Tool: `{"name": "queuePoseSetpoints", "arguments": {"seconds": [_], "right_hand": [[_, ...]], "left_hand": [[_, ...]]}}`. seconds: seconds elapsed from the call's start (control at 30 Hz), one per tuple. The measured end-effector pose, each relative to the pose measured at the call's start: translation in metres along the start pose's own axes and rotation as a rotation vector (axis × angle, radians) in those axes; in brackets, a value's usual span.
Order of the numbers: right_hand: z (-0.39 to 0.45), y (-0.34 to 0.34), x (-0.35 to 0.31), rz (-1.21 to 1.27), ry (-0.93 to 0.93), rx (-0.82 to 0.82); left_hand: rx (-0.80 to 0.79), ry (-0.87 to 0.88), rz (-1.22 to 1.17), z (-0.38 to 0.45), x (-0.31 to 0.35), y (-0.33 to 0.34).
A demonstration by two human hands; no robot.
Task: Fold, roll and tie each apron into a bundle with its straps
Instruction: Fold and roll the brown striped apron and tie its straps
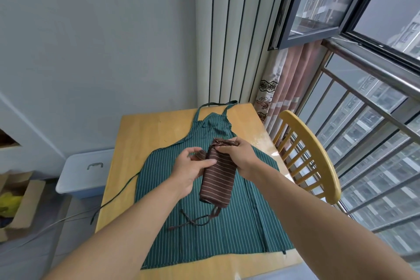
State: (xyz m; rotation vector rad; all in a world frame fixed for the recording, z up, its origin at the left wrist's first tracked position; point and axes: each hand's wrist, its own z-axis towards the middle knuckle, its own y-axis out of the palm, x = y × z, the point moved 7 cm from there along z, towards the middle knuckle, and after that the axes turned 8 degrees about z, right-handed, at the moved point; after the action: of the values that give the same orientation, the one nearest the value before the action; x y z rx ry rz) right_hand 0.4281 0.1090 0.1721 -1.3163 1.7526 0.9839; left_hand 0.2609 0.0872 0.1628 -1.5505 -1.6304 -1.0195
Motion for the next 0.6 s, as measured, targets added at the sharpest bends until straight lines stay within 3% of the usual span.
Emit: {"name": "queuePoseSetpoints", "arguments": {"seconds": [0.13,0.23,0.3,0.43,0.6], "right_hand": [[-0.006,0.000,0.011,-0.018,-0.001,-0.014],[-0.012,0.000,0.039,0.098,0.130,-0.109],[-0.021,0.003,0.054,0.026,0.151,-0.182],[-0.032,0.011,0.051,-0.183,-0.041,-0.308],[-0.038,0.017,0.030,-0.589,-0.324,-0.300]], "left_hand": [[0.049,-0.114,0.003,-0.003,-0.014,-0.004],[0.139,-0.161,-0.053,-0.003,-0.026,-0.013],[0.184,-0.189,-0.127,-0.004,-0.032,-0.017],[0.198,-0.243,-0.200,-0.002,-0.036,-0.022],[0.205,-0.260,-0.199,-0.005,-0.031,-0.021]]}}
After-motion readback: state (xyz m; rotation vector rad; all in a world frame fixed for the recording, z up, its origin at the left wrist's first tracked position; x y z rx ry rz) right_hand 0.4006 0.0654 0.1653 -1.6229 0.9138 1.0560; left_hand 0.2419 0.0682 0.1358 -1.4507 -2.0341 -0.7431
